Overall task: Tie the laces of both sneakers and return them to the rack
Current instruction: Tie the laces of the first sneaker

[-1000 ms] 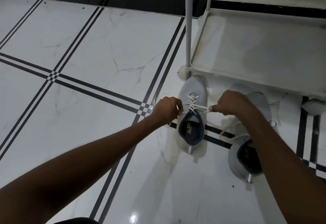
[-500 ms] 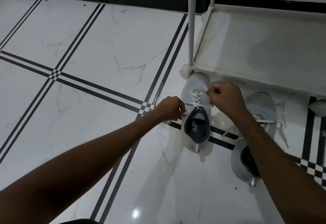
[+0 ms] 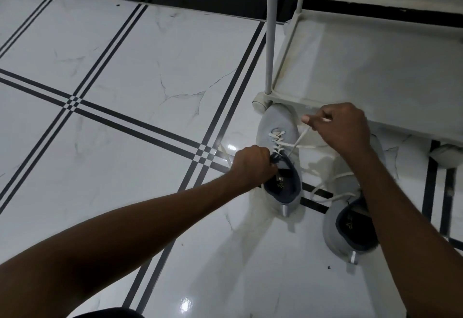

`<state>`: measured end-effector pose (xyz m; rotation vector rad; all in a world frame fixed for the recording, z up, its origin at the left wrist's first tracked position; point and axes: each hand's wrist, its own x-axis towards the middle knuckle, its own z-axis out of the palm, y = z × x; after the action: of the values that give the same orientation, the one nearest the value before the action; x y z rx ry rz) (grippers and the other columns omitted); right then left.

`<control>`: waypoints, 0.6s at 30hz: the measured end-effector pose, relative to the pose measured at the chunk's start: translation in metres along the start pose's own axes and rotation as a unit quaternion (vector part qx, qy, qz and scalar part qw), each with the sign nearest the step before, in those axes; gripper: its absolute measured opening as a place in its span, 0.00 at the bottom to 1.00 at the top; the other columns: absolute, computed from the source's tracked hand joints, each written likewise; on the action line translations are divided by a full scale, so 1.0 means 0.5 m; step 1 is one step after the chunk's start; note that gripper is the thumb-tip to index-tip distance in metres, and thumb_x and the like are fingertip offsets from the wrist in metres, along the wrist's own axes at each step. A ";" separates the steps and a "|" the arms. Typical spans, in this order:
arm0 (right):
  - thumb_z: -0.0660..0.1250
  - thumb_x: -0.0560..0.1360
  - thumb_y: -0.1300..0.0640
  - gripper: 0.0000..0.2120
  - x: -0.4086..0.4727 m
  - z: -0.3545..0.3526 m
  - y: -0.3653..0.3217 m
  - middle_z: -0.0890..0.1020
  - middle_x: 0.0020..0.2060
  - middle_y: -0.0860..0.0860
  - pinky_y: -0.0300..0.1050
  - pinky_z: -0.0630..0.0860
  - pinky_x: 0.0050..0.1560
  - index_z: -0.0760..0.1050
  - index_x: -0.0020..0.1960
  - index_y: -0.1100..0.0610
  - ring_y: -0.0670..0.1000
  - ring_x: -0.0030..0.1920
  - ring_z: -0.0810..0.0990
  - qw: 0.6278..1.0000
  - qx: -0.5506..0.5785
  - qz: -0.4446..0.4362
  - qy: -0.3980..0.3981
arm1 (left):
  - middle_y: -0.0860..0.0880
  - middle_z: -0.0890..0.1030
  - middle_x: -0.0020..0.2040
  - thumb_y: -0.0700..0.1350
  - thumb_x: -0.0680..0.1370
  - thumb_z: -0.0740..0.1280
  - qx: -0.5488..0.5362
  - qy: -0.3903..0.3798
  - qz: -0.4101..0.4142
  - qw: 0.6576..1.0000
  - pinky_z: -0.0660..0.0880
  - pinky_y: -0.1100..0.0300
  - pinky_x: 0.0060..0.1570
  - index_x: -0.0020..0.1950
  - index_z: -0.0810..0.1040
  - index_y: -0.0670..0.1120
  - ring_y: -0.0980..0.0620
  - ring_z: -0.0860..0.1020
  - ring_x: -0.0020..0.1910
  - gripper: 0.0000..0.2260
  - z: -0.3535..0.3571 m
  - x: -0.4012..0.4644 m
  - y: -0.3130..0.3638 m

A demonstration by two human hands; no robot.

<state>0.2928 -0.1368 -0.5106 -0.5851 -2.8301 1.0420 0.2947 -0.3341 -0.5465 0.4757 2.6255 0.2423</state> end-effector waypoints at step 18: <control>0.74 0.70 0.59 0.02 -0.156 0.131 0.007 0.86 0.36 0.55 0.51 0.84 0.42 0.83 0.39 0.54 0.55 0.34 0.85 0.983 0.068 0.091 -0.144 | 0.47 0.86 0.39 0.38 0.70 0.76 -0.186 -0.136 0.042 0.972 0.81 0.62 0.42 0.49 0.84 0.43 0.54 0.84 0.33 0.08 -0.055 0.028 -0.087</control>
<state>0.3532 -0.2035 -0.5579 -0.7466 -2.9557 1.4479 0.2577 -0.3718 -0.5388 0.4521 2.2275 0.6365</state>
